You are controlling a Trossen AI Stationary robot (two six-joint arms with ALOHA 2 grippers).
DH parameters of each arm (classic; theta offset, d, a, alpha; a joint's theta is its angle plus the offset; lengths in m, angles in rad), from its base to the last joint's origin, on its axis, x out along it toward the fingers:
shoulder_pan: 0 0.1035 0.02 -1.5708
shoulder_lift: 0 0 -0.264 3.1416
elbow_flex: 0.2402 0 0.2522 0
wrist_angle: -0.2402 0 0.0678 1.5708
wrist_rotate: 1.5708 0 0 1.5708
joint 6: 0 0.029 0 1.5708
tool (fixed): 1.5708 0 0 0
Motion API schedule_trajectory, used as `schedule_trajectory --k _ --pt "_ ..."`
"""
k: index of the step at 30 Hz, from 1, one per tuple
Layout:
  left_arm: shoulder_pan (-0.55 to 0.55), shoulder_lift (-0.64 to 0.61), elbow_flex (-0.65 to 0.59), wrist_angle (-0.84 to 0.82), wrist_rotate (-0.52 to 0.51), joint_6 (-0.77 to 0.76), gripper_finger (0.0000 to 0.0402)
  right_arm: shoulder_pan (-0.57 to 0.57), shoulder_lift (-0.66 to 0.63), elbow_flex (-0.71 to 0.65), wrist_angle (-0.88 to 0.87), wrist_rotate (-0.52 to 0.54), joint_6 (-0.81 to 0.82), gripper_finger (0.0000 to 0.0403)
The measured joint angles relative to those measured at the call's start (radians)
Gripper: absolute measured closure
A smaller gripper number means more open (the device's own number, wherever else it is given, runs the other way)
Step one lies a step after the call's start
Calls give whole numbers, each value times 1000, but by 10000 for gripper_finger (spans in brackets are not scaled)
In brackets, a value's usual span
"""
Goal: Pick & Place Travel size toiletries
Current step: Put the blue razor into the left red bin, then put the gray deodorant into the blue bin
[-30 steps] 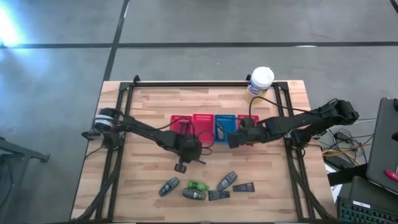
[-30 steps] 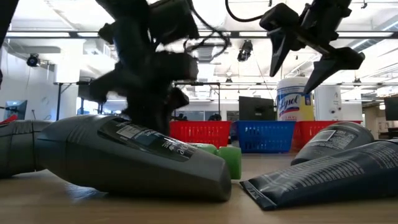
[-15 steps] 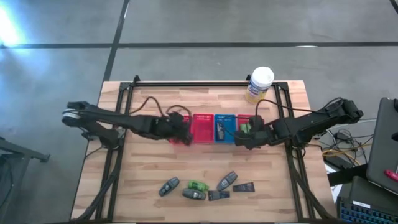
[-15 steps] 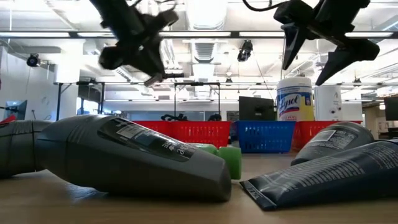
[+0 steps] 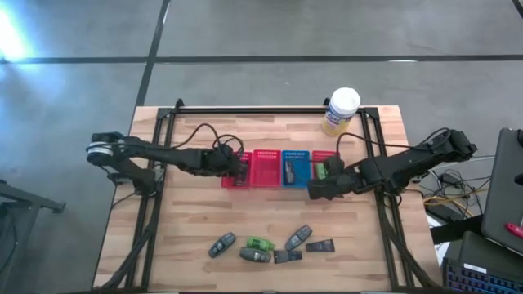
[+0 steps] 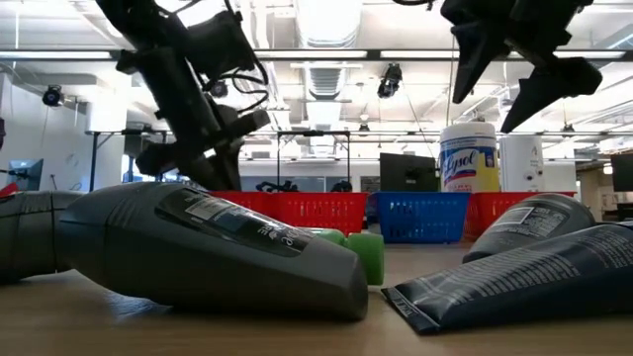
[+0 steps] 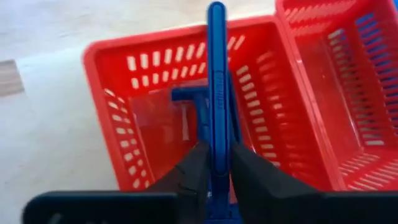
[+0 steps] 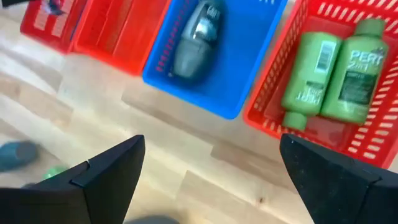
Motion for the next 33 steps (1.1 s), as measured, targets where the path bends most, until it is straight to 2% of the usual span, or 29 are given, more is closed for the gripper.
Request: schedule_trajectory --k 7,11,15,19,22,26,28,31,33 --pt "0 -13 43 4 1 103 254 68 0 -5 4 -9 -8 34" --pt "-16 -21 89 4 38 308 239 119 0 -18 37 -58 -132 34" --pt "-57 -26 132 7 196 682 238 166 0 -47 128 -122 -265 34" --pt "-116 -26 139 -2 374 932 237 200 16 -67 277 -169 -467 34" --pt "-153 -26 139 -32 387 953 236 202 51 -66 284 -209 -537 35" --pt "-175 -26 139 -53 383 868 236 201 100 -62 295 -256 -529 35" --pt "-186 -26 139 -56 382 829 236 201 130 -62 333 -316 -557 34" --pt "-202 -29 139 -59 381 810 236 212 183 -62 362 -395 -701 35" --pt "-213 -30 139 -61 380 809 237 225 212 -61 361 -405 -809 35"
